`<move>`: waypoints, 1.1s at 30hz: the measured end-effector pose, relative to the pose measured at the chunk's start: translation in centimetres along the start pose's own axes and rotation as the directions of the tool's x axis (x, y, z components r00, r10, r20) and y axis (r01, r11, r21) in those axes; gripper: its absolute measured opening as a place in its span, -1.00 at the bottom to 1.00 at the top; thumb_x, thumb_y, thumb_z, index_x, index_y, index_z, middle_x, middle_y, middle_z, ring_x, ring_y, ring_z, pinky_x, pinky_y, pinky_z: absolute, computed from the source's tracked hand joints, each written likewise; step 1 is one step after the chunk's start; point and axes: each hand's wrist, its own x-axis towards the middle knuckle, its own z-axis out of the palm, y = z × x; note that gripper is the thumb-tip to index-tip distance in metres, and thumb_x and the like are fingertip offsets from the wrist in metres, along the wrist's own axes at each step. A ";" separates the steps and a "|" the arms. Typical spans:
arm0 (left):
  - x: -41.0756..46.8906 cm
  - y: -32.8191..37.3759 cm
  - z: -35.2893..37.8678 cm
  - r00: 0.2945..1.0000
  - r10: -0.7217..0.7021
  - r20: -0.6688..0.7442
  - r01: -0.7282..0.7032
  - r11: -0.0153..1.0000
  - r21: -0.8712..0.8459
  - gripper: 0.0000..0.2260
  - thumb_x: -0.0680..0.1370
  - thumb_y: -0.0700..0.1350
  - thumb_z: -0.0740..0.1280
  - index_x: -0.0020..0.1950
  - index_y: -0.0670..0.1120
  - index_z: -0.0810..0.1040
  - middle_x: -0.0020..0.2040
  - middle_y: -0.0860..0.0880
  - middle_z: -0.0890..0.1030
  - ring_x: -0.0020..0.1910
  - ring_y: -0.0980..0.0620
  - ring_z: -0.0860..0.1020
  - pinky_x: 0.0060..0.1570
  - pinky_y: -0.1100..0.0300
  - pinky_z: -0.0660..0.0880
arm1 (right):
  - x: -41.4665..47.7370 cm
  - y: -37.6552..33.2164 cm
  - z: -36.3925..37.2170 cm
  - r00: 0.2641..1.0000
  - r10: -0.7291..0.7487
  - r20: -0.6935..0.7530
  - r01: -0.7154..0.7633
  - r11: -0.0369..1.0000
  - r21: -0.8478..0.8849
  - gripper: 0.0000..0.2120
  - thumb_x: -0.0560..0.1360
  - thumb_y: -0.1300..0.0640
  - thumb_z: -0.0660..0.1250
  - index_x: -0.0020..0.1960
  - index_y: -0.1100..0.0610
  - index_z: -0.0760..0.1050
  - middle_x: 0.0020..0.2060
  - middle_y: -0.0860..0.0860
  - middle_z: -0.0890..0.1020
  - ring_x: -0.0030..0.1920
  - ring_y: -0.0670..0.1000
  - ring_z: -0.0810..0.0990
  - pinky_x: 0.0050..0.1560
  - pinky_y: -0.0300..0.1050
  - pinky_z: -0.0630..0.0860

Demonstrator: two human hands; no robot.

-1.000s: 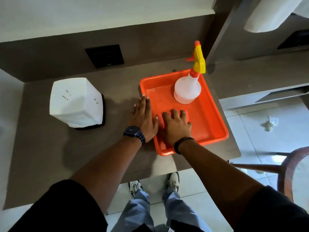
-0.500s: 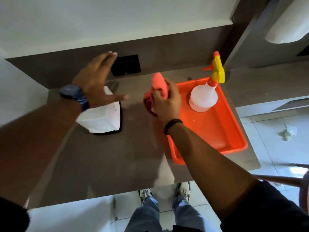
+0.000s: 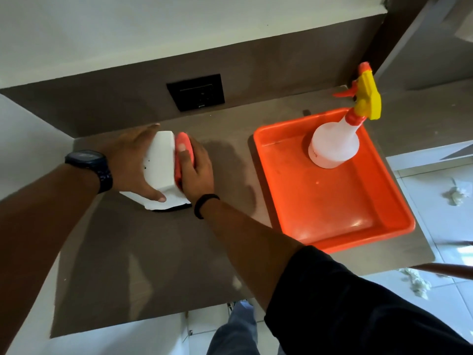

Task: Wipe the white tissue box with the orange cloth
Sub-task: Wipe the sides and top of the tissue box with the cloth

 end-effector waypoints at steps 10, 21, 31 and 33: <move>0.2 0.6 -0.3 0.976 0.167 -0.140 -0.166 0.986 0.021 -0.06 -0.04 0.47 0.42 0.22 0.06 0.35 0.06 0.00 0.56 -0.09 0.00 0.52 -0.13 0.15 0.53 | -2.4 0.3 1.1 0.991 -0.083 -0.101 0.091 0.993 0.071 -0.51 0.54 -0.20 0.09 0.40 -0.04 0.35 0.40 0.01 0.44 0.45 0.05 0.32 0.43 0.23 0.28; -0.4 0.6 -0.5 0.998 -0.003 -0.057 0.004 1.000 0.010 0.25 -0.14 0.37 0.48 0.45 -0.08 0.16 0.40 -0.18 0.34 0.35 -0.23 0.32 0.29 -0.16 0.29 | 0.6 0.1 1.0 0.994 0.108 -0.022 -0.106 0.992 0.075 -0.46 0.56 -0.21 0.06 0.45 0.00 0.34 0.44 0.06 0.40 0.47 0.08 0.31 0.47 0.20 0.23; -0.4 0.7 -0.5 0.998 0.061 0.003 -0.061 0.997 0.041 0.16 -0.06 0.29 0.60 0.42 -0.09 0.23 0.32 -0.18 0.44 0.24 -0.19 0.44 0.23 -0.06 0.38 | -1.8 -0.7 1.3 0.986 -0.141 -0.090 0.143 0.989 0.022 -0.49 0.51 -0.19 0.11 0.38 -0.01 0.40 0.36 0.03 0.47 0.41 -0.01 0.34 0.46 0.08 0.26; -0.2 0.7 -0.7 1.000 0.031 0.003 -0.031 0.998 0.050 0.24 -0.13 0.38 0.54 0.44 -0.06 0.21 0.34 -0.14 0.43 0.26 -0.17 0.44 0.24 -0.06 0.38 | -0.1 -1.2 1.2 0.995 -0.088 -0.056 0.090 0.995 0.041 -0.53 0.53 -0.17 0.14 0.37 -0.01 0.42 0.34 0.05 0.49 0.38 0.05 0.40 0.42 0.14 0.31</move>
